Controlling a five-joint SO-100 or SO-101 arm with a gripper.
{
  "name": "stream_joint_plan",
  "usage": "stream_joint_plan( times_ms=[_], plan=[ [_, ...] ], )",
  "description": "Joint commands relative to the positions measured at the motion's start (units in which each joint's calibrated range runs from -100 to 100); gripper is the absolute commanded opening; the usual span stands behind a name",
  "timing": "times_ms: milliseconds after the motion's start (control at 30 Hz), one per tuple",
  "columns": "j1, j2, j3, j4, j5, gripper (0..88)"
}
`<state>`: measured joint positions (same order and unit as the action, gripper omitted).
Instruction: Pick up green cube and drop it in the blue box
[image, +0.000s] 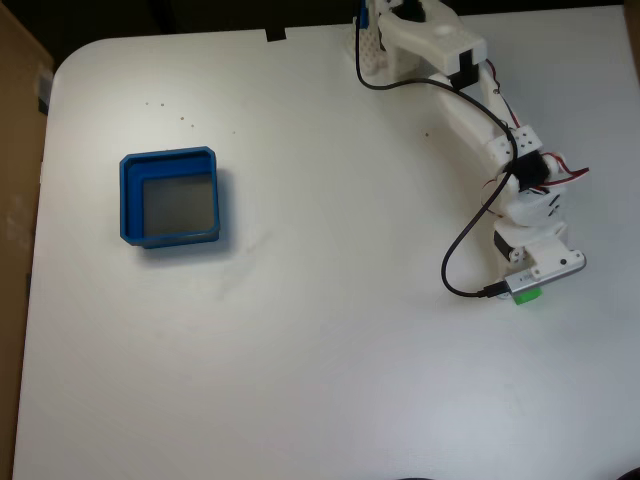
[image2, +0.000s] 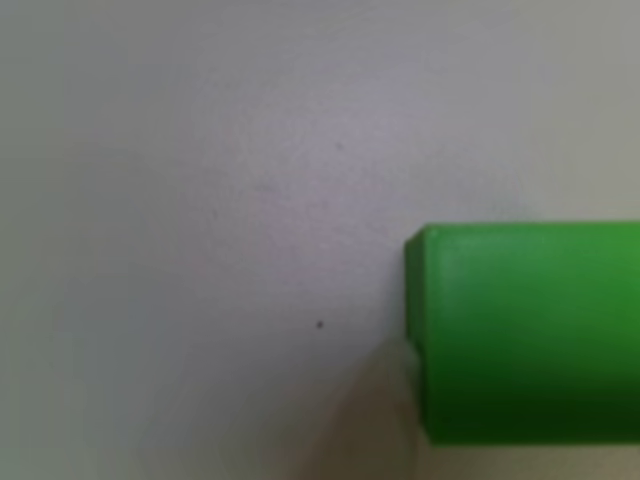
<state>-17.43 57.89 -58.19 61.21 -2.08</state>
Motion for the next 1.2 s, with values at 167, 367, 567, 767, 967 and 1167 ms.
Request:
stream_joint_plan(
  times_ms=[167,367,567,767,967,1167],
  plan=[
    [0.4,-1.6,-3.1,0.1,0.0,0.5],
    [0.6,-2.3,-3.4,0.1,-0.1,0.5],
    [0.9,-6.2,-3.3,1.2,0.1,0.5],
    [1.4,-10.7,-3.3,4.0,0.1,0.5],
    [1.5,-16.1,-3.3,6.0,0.1,0.5],
    [2.7,-22.4,-3.3,10.3,0.1,0.5]
  ],
)
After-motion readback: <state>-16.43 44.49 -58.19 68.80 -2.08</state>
